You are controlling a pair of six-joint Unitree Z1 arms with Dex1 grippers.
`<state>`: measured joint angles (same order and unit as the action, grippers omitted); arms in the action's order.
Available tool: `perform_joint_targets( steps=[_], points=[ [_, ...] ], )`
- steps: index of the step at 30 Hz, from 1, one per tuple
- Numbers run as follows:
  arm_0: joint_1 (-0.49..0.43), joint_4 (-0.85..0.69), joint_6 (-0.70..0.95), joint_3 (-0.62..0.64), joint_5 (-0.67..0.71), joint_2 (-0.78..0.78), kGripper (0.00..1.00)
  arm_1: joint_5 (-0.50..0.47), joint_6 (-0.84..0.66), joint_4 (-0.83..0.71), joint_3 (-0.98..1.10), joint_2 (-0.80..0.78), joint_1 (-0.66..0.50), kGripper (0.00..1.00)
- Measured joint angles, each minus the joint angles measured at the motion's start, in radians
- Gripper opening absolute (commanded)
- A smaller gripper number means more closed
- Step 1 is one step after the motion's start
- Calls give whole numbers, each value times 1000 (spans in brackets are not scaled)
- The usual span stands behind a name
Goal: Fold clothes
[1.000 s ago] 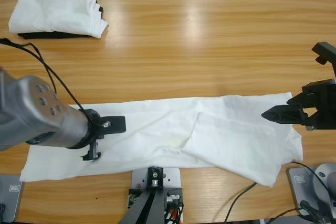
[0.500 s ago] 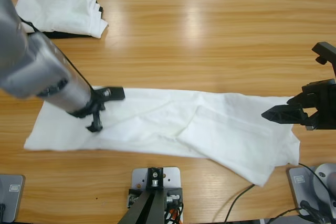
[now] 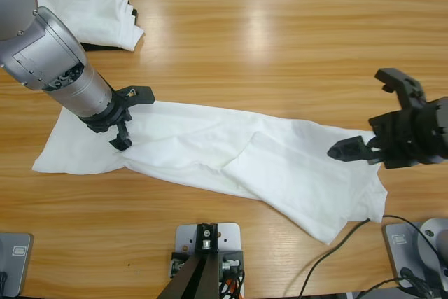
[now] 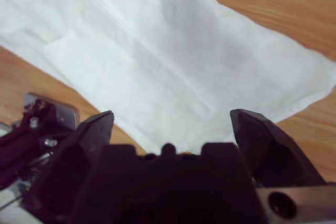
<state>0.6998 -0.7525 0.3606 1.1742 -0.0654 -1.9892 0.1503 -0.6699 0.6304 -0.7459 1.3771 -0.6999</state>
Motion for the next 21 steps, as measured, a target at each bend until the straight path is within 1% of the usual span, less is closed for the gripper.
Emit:
perform_joint_targets(
  steps=[4, 6, 11, 16, 21],
  points=[
    [0, -2, 0, 0, 0, 0, 913, 50, -101, -95, 51, 85, -1, 821],
    [0, -3, 0, 0, 0, 0, 913, 59, -147, -121, 62, 126, -1, 821],
    [0, -6, 0, 0, 0, 0, 913, 63, -191, -180, 86, 208, 14, 821],
    [-1, -6, 0, 0, 0, 0, 913, 56, -155, -259, 117, 277, 87, 821],
    [-1, -6, 0, 0, 0, 0, 913, 27, -6, -271, 106, 301, 160, 822]
  ],
)
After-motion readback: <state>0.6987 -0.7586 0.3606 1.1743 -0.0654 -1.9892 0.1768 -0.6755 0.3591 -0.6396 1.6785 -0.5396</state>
